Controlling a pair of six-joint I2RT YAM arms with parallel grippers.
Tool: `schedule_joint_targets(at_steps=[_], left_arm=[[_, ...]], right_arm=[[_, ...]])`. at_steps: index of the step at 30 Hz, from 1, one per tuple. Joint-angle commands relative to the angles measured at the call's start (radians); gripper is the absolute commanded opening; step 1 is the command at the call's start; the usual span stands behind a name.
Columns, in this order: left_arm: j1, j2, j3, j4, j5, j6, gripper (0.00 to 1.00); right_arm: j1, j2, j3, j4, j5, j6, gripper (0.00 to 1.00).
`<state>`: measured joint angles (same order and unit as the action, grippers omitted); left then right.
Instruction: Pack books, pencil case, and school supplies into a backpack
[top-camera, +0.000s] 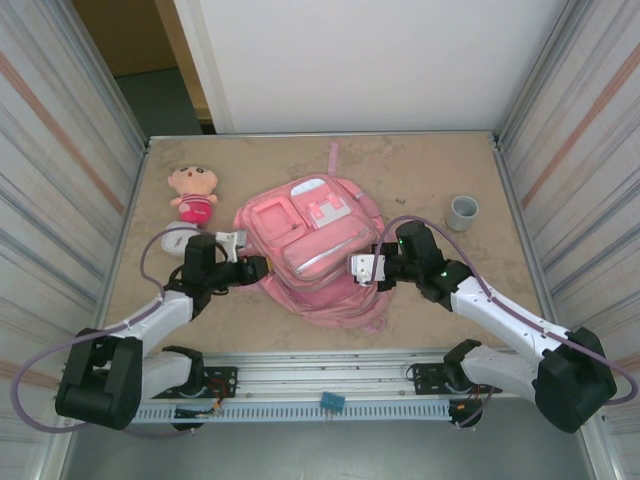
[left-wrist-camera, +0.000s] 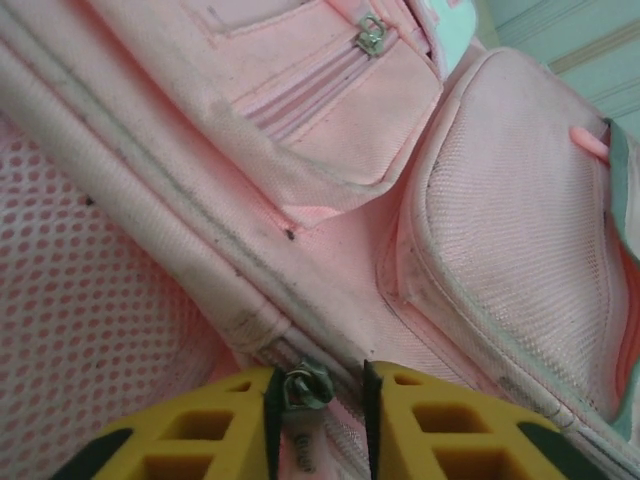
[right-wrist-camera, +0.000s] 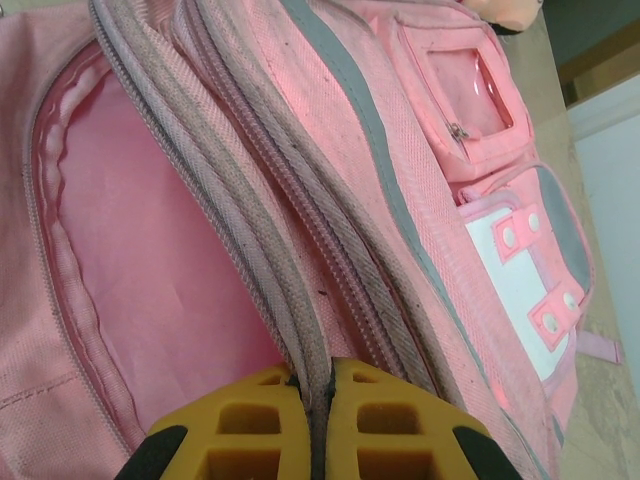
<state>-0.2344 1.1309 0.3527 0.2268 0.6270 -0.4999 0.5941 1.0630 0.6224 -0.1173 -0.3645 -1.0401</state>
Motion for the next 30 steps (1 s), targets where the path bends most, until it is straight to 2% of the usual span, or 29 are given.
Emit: schedule_joint_targets(at_steps=[1,3,6,15,24,30], left_arm=[[-0.001,-0.021,-0.025,-0.005,0.017,0.004,0.23],[-0.002,-0.023,-0.033,0.000,0.014,0.000,0.23],[-0.003,-0.020,-0.041,-0.004,-0.004,-0.002,0.35],[-0.014,-0.045,-0.075,0.037,0.023,-0.053,0.09],[-0.050,-0.165,-0.077,-0.028,-0.007,-0.086,0.07],[-0.084,-0.223,-0.091,-0.046,-0.007,-0.111,0.10]], right_arm=[[-0.011,-0.032,0.033,-0.011,-0.004,0.022,0.00],[-0.013,-0.037,0.036,-0.010,-0.003,0.025,0.00],[-0.013,-0.041,0.037,-0.010,-0.007,0.031,0.00],[-0.014,-0.051,0.037,0.000,0.000,0.061,0.00],[-0.016,-0.006,0.039,0.056,0.081,0.163,0.00],[-0.019,0.021,0.045,0.102,0.097,0.207,0.00]])
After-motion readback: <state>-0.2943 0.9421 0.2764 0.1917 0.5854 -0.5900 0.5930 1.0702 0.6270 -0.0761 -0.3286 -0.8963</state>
